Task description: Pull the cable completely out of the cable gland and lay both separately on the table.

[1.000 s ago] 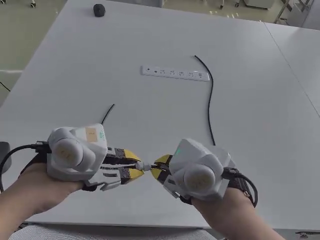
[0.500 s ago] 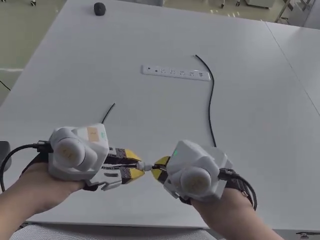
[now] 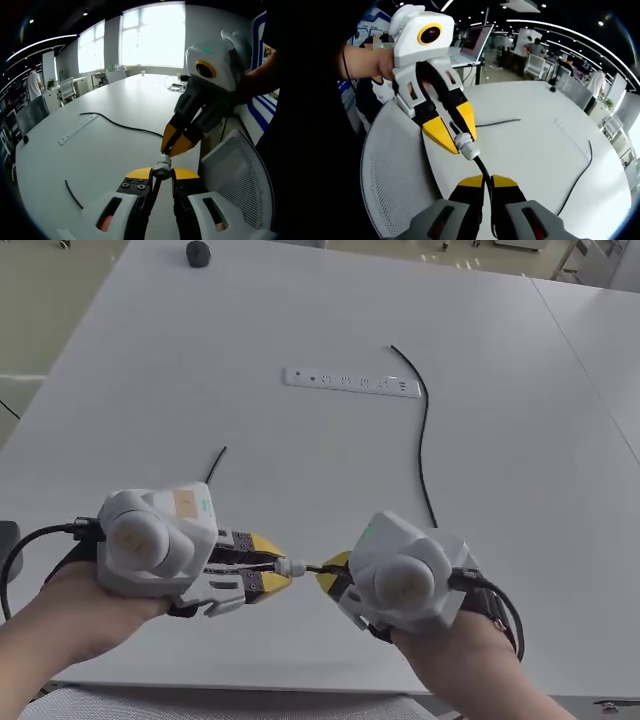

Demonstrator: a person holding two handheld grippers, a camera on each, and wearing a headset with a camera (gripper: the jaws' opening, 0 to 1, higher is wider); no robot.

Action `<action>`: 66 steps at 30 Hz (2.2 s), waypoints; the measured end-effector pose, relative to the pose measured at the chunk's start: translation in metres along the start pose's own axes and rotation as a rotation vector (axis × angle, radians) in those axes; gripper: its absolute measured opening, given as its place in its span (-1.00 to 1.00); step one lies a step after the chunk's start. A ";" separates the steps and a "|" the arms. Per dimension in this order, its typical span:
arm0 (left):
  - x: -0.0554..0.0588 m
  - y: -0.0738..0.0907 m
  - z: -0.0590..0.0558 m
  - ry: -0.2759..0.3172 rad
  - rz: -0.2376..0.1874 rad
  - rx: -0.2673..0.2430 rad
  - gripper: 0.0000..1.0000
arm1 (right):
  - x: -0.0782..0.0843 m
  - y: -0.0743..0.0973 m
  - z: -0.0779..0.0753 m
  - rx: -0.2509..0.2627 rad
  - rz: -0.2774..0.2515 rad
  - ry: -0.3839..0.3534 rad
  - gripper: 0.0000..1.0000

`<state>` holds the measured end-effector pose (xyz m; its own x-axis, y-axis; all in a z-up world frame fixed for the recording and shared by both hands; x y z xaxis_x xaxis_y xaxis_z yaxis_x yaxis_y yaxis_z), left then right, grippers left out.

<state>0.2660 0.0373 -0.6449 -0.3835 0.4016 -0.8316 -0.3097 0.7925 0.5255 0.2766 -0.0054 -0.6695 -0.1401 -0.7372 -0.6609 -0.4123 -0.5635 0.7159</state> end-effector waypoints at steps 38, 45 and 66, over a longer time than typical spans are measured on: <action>-0.001 0.000 0.004 -0.001 0.000 -0.009 -0.69 | 0.035 0.005 -0.009 0.028 0.031 -0.107 -0.99; -0.001 0.001 0.006 -0.005 0.006 -0.015 -0.70 | 0.030 0.008 -0.009 0.032 0.020 -0.058 -0.88; 0.002 0.002 0.000 -0.012 0.020 -0.021 -0.69 | -0.026 0.007 0.010 -0.024 -0.048 0.145 -0.87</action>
<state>0.2648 0.0399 -0.6453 -0.3791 0.4234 -0.8228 -0.3201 0.7743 0.5459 0.2682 0.0137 -0.6496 0.0118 -0.7546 -0.6561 -0.3937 -0.6067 0.6906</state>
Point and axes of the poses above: the centre of the closed fingertips' face, and the gripper's own axes: y roughly backward along the fingers, z roughly to its left, x roughly out of its underside, the point moved 1 cm from there along y, roughly backward along the fingers, and after that the axes turned 9 degrees about y, right-handed, at the moved point
